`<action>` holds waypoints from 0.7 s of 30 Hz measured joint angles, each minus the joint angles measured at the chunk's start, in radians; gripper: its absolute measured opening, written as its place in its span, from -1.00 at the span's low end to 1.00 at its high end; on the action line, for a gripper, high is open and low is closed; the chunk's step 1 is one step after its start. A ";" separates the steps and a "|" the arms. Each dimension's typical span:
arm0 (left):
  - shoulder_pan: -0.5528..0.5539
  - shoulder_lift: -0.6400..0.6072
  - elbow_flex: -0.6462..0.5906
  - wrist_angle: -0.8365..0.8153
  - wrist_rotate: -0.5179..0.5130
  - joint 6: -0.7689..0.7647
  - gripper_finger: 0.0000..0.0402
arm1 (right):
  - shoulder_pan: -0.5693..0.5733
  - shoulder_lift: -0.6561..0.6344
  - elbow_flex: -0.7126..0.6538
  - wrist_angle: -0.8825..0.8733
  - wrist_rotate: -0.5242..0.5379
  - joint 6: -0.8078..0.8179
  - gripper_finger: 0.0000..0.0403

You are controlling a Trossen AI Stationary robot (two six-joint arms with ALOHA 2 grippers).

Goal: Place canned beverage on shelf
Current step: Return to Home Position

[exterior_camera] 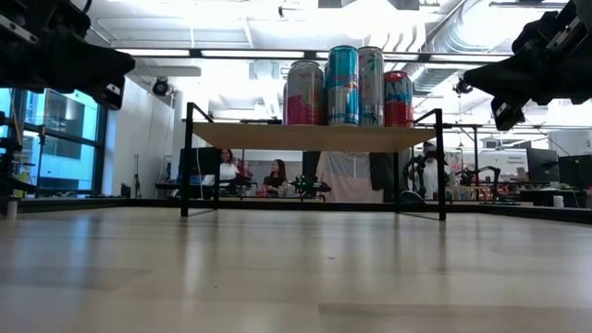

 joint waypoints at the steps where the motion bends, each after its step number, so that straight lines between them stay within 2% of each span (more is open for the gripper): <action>1: 0.003 0.000 0.000 0.001 -0.001 -0.015 -0.99 | 0.000 0.000 0.000 0.000 0.000 0.000 -1.00; 21: 0.007 0.008 0.000 0.001 0.000 -0.047 -0.98 | 0.000 0.000 0.000 0.000 0.000 0.000 -1.00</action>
